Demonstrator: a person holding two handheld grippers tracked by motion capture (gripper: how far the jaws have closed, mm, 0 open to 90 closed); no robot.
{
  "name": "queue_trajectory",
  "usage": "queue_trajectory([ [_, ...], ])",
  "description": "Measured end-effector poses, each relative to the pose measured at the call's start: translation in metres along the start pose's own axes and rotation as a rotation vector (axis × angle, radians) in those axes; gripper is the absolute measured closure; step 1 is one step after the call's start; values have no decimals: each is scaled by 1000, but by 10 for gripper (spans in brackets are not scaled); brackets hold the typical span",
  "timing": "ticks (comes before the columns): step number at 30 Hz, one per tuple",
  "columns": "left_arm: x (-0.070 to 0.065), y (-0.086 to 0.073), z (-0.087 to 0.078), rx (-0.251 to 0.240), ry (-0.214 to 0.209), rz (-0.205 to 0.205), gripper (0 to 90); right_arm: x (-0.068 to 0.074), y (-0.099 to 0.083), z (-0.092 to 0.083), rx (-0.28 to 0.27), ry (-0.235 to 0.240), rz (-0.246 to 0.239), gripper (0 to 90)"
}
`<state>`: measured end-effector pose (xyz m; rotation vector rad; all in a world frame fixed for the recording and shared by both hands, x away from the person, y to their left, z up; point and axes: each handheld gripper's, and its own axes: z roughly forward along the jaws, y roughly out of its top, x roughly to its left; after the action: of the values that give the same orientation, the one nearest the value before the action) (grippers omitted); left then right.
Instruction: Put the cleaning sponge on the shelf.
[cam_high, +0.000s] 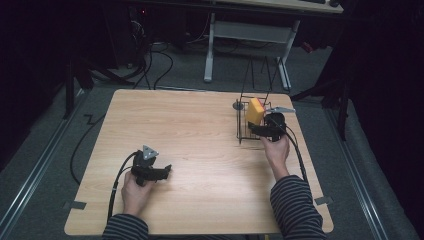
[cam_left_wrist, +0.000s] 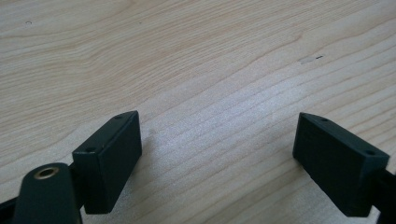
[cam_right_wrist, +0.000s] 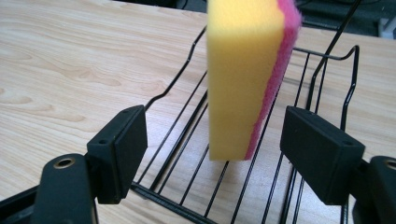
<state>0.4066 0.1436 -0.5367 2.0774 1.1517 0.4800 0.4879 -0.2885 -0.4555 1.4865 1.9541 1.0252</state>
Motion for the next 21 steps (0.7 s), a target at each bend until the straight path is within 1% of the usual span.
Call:
queue_trajectory([
  [1, 0, 0, 0, 0, 0, 0, 161, 0, -1, -3, -10, 3, 12, 252],
  [3, 0, 0, 0, 0, 0, 0, 161, -1, -2, -7, -11, 17, 32, 250],
  [5, 0, 0, 0, 0, 0, 0, 161, -1, -3, -11, -11, 8, 27, 250],
  [8, 0, 0, 0, 0, 0, 0, 161, 1, -3, -18, -13, 14, 20, 252],
  [10, 0, 0, 0, 0, 0, 0, 161, 2, -3, -23, -22, 18, 16, 257],
  [11, 0, 0, 0, 0, 0, 0, 161, 3, -3, -26, -36, 24, 13, 270],
  [12, 0, 0, 0, 0, 0, 0, 161, 4, -4, -29, -49, 31, 22, 282],
  [14, 0, 0, 0, 0, 0, 0, 161, 3, -6, -33, -57, 45, 37, 283],
  [18, 0, 0, 0, 0, 0, 0, 161, 2, -8, -41, -61, 40, 22, 285],
  [21, 0, 0, 0, 0, 0, 0, 161, 2, -8, -50, -75, 51, 22, 287],
])
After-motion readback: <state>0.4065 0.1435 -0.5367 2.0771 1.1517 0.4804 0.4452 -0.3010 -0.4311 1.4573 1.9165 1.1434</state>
